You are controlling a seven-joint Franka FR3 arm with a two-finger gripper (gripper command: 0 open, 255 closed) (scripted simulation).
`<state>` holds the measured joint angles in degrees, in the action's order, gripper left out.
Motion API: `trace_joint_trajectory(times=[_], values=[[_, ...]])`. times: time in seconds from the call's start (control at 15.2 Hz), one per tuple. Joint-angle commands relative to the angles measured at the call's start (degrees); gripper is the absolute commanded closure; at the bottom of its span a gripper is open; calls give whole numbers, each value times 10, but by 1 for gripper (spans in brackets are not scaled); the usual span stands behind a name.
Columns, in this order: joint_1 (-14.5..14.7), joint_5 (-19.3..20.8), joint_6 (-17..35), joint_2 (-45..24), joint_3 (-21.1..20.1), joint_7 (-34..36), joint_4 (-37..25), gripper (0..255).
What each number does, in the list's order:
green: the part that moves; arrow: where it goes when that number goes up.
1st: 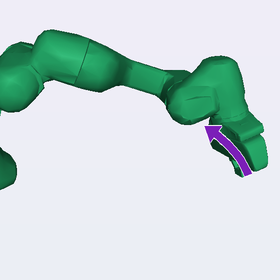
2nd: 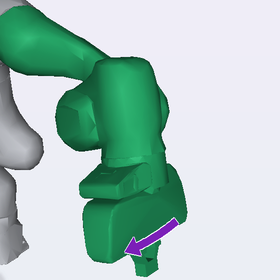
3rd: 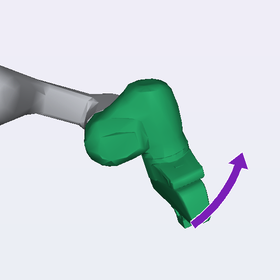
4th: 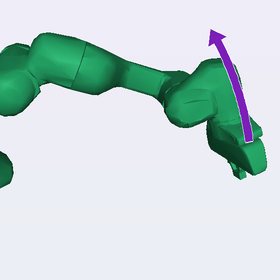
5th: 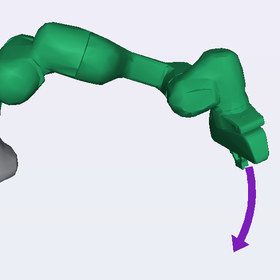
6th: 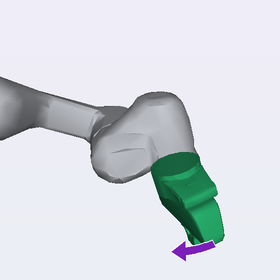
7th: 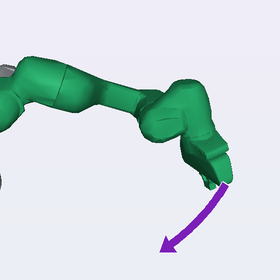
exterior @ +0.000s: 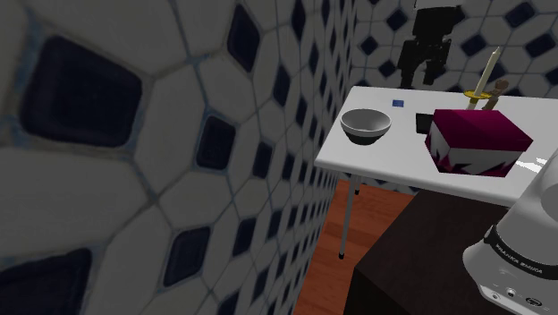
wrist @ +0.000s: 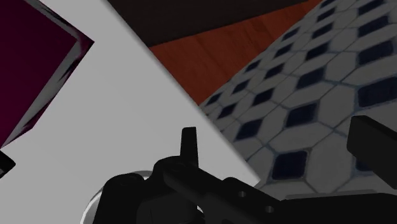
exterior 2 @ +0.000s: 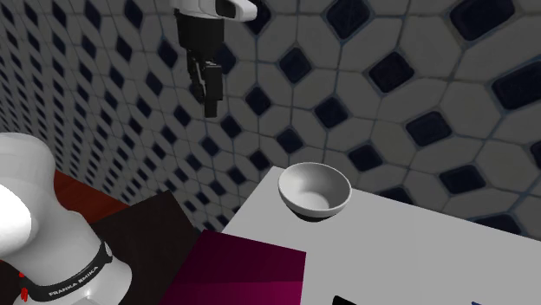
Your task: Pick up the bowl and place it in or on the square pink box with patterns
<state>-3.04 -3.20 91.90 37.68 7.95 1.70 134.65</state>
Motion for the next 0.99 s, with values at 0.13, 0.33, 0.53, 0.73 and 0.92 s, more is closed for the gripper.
trace_joint_trajectory(times=[0.13, 0.33, 0.53, 0.73, 0.92], values=[[-9, 10, 53, -56, 35, -40, -3, 0], [-13, 12, 91, -106, 62, -71, -15, 0], [-16, 8, 127, -160, 88, -103, -32, 0], [-19, -4, 158, -219, 113, -138, -57, 0], [-22, -23, 183, -281, 135, -175, -88, 0]])
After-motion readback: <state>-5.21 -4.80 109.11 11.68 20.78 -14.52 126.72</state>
